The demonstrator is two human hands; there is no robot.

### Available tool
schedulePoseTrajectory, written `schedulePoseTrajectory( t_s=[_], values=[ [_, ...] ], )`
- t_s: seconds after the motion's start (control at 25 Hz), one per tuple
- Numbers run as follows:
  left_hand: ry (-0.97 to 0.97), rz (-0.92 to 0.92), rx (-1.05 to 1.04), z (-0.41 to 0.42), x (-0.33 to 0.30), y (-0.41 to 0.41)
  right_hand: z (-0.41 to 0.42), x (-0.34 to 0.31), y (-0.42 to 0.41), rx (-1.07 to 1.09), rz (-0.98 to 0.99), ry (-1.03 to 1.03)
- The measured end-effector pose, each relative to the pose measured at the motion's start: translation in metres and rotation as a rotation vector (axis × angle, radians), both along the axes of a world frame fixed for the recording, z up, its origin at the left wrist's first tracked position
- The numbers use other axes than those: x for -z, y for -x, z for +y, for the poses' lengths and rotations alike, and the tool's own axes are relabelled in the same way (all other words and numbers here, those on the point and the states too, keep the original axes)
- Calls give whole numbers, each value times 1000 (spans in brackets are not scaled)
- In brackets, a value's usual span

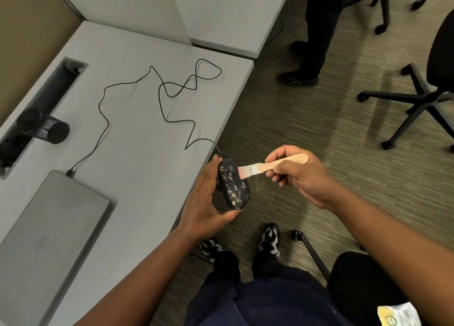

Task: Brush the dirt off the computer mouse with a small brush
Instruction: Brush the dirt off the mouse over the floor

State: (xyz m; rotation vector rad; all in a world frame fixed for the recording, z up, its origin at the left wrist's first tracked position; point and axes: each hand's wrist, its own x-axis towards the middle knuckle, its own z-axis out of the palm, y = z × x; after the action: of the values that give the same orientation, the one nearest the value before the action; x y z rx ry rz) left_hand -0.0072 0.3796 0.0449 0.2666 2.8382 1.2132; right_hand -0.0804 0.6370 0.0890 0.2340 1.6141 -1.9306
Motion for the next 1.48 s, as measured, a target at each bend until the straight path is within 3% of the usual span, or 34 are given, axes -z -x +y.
schedulePoseTrajectory(
  t_s=[0.12, 0.36, 0.88, 1.48],
  values=[
    [14, -9, -10, -2, 2, -4, 6, 2, 0, -1, 2, -33],
    [27, -2, -17, 0, 2, -5, 2, 2, -7, 45, -26, 133],
    [33, -31, -13, -6, -5, -16, -3, 2, -27, 70, 18, 35],
    [53, 5, 140, -101, -13, -70, -101, -9, -140, 279, 125, 24]
  ],
)
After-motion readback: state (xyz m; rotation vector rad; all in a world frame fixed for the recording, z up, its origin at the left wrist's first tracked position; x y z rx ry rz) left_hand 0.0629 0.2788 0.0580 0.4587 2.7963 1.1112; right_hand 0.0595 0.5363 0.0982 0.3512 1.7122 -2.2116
